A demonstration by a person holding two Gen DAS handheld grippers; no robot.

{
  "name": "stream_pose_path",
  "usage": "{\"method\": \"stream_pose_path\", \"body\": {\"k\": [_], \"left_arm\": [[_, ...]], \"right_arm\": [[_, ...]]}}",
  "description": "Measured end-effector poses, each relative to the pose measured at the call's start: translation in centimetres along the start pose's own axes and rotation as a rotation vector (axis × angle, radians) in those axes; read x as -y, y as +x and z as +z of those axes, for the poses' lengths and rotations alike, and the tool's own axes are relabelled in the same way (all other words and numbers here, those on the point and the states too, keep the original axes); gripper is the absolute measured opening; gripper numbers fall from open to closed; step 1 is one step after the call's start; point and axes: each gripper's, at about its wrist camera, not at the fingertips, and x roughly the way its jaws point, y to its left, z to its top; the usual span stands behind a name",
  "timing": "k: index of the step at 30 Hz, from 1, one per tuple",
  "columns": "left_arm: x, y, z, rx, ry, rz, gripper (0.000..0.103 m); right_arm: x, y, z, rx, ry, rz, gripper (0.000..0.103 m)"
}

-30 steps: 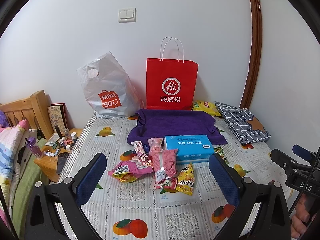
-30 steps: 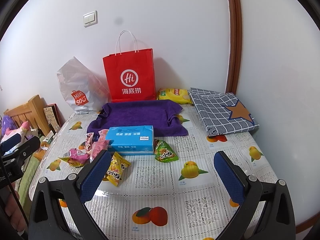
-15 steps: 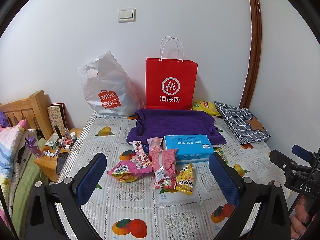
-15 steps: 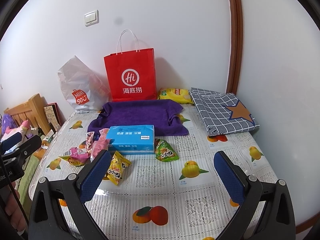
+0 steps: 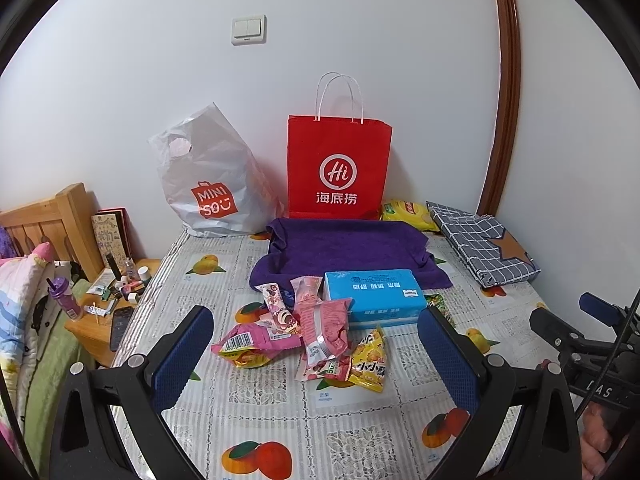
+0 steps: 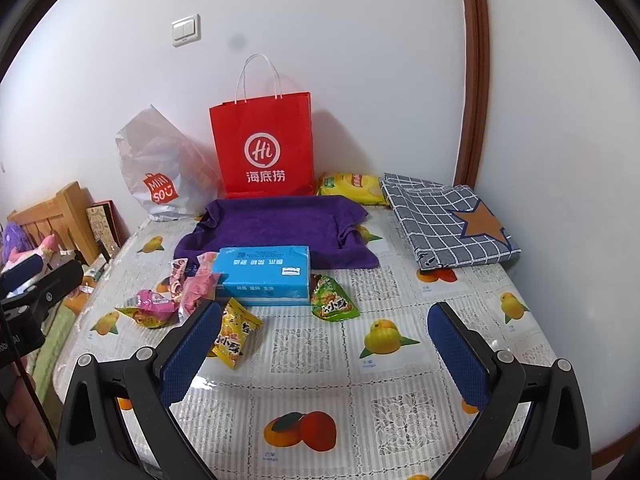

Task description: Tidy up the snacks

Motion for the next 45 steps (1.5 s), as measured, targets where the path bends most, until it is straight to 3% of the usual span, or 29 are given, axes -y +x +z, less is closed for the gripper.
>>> {"method": "stream_pose_path", "body": {"k": [12,22,27,29,35,45], "left_arm": [[-1.3,4.4,-1.2,-0.08,-0.01,0.063,0.103],[-4.5,8.5,-2.8,-0.124,-0.056,0.095,0.103],[-5.6,10.6,-3.4,-0.177,-0.034,0.098,0.102],[-6.1,11.6,-3.7,-0.207,-0.032,0.11,0.102],[-7.8,14.1,-4.7,-0.241,-0.052,0.1,0.102],[-10.1,16.1,-5.4,-0.253,-0.092,0.095,0.102]], "right_arm": [[-0.6,4.6,-1.1,-0.056,0.006,-0.041,0.103],[-1.0,10.1,-2.4,-0.113,0.06,0.073,0.101],[-2.4,12.7,-2.5,-0.169,0.093,0.116,0.096],[-3.2,13.7,-2.7,-0.186,0.107,0.171,0.088],[-5.7,16.6,-3.8,-0.246,0.089,0.212,0.067],[-9.0,19.0,-4.1,-0.287,0.05,0.291,0.062]]}}
